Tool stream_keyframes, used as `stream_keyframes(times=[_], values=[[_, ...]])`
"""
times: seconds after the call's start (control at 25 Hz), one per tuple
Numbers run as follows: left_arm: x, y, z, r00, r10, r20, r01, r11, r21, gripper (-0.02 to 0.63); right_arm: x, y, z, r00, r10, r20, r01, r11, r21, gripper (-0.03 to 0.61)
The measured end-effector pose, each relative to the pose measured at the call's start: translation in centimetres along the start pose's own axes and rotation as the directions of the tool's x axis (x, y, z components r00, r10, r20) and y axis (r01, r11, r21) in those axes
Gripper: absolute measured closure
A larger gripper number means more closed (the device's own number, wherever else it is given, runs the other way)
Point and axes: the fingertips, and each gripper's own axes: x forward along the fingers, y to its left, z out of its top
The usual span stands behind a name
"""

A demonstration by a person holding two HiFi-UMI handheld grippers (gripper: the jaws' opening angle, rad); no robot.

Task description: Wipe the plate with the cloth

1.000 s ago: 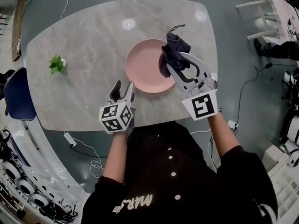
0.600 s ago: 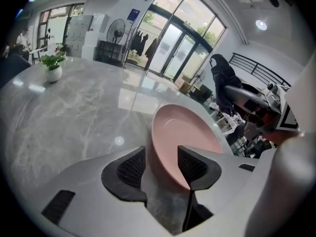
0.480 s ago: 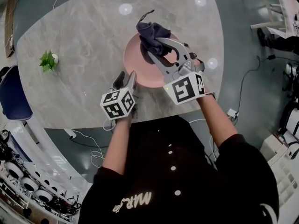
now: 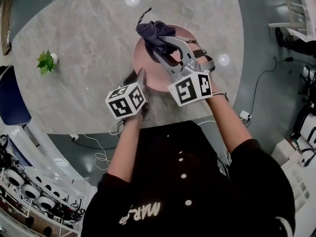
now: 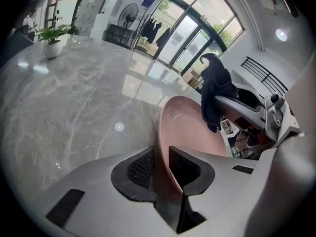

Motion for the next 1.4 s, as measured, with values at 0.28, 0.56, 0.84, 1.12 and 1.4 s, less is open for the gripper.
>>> stream_keyframes(times=[0.28, 0.56, 0.84, 1.12, 1.4], values=[[0.4, 0.0, -0.2, 1.0, 0.017, -0.014, -0.018, 0.999, -0.046, 0.56, 2.4, 1.2, -0.6, 0.999, 0.042, -0.03, -0.043, 0.999, -0.029, 0.439], [0.4, 0.1, -0.3, 1.0, 0.017, -0.011, -0.018, 0.996, -0.087, 0.565, 4.7, 2.3, -1.0, 0.996, 0.071, -0.046, -0.073, 0.996, -0.044, 0.439], [0.4, 0.0, -0.3, 1.0, 0.01, -0.013, -0.01, 0.999, -0.053, 0.566, 6.5, 3.1, -2.8, 0.988, 0.098, -0.121, -0.1, 0.995, -0.009, 0.439], [0.5, 0.3, -0.3, 1.0, 0.012, -0.009, -0.013, 0.999, -0.048, 0.565, 7.4, 3.3, -3.6, 0.983, 0.104, -0.149, -0.102, 0.995, 0.021, 0.437], [0.2, 0.5, -0.1, 0.999, 0.044, 0.027, -0.042, 0.998, -0.052, 0.566, 7.2, 2.8, -4.4, 0.98, 0.093, -0.177, -0.086, 0.995, 0.048, 0.437]])
